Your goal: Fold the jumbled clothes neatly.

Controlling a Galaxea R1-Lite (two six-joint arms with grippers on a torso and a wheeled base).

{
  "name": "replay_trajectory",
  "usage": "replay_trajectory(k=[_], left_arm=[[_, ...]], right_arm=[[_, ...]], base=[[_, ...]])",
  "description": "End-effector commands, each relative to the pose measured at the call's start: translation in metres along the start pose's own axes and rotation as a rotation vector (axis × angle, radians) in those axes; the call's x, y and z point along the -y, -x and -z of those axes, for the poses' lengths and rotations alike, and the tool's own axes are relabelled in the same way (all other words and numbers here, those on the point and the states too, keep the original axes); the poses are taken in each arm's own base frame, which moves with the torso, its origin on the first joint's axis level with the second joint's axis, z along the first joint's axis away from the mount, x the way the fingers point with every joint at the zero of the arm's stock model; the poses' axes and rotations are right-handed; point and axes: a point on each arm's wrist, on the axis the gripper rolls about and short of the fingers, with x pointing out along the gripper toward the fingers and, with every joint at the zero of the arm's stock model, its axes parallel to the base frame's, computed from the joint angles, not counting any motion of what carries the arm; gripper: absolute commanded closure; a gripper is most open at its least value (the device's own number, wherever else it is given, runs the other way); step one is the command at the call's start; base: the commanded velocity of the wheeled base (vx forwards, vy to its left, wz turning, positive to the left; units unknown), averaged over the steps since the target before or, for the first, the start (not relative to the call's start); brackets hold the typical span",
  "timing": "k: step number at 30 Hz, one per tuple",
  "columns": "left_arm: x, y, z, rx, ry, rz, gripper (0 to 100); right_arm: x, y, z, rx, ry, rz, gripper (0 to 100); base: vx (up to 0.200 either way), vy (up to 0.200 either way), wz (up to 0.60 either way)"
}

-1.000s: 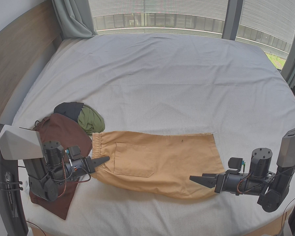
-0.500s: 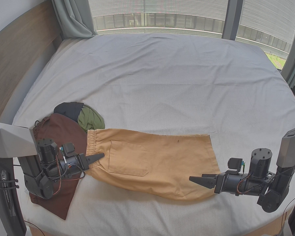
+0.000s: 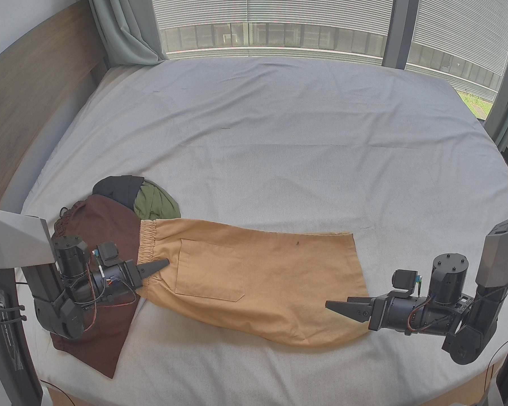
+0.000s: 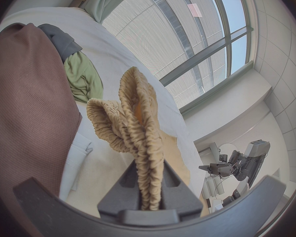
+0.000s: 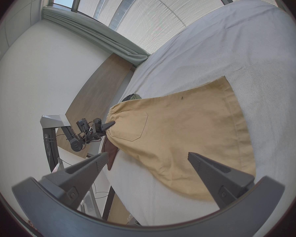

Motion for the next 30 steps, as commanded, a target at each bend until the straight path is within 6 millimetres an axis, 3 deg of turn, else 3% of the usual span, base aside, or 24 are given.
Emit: replay_trajectory(k=[1, 17, 30], left_arm=[[-0.003, 0.004, -0.005, 0.017, -0.004, -0.006, 100], [-0.001, 0.010, -0.011, 0.028, -0.013, 0.010, 100], [0.022, -0.006, -0.006, -0.003, -0.042, 0.069, 100]], right_arm=[[0.000, 0.000, 0.000, 0.001, 0.000, 0.000, 0], [-0.001, 0.000, 0.001, -0.006, 0.002, -0.004, 0], [0.000, 0.000, 0.000, 0.000, 0.002, -0.001, 0]], base=[[0.000, 0.000, 0.00], [0.000, 0.000, 0.00], [0.000, 0.000, 0.00]])
